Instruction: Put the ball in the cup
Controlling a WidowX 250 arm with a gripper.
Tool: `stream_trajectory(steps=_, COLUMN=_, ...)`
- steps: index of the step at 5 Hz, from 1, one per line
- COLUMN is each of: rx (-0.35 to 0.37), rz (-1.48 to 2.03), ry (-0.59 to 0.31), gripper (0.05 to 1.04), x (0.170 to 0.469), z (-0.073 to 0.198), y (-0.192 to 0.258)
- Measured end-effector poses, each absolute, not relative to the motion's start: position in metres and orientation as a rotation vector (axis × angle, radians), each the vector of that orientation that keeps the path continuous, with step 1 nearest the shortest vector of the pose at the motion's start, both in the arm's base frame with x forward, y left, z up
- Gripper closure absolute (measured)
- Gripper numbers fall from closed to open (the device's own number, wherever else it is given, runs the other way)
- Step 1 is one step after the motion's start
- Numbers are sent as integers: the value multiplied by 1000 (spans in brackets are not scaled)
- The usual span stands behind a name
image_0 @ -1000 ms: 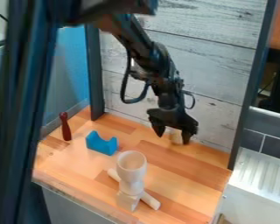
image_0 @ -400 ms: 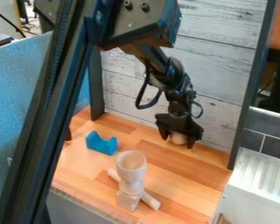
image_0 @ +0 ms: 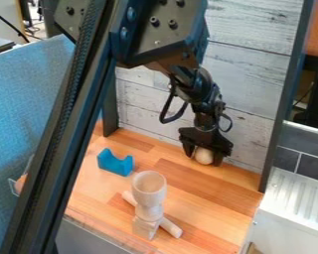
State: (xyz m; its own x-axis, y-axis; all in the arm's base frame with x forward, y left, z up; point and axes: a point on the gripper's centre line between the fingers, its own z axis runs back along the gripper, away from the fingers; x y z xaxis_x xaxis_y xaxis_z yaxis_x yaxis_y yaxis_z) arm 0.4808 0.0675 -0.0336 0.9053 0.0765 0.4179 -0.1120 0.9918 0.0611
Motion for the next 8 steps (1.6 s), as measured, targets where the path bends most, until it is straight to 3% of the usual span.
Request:
stream_trajectory(steps=1, rx=44, rz=99, ry=-408, gripper=274, x=478, z=-35, y=62)
stream_trajectory(steps=2, rx=-25, rz=78, ry=-363, gripper=275, x=471, z=-37, y=62)
stream_trajectory(steps=4, rx=-198, rz=77, ry=-233, gripper=275, x=434, z=9, y=78)
stream_trajectory(steps=5, rx=-158, rz=72, ry=-197, gripper=275, x=409, z=19, y=72)
stream_trajectory(steps=6, rx=-173, rz=23, ry=-196, gripper=275, x=384, z=42, y=62)
stream_trajectory(steps=8, rx=-115, rz=-48, ry=-226, gripper=275, x=339, z=68, y=58)
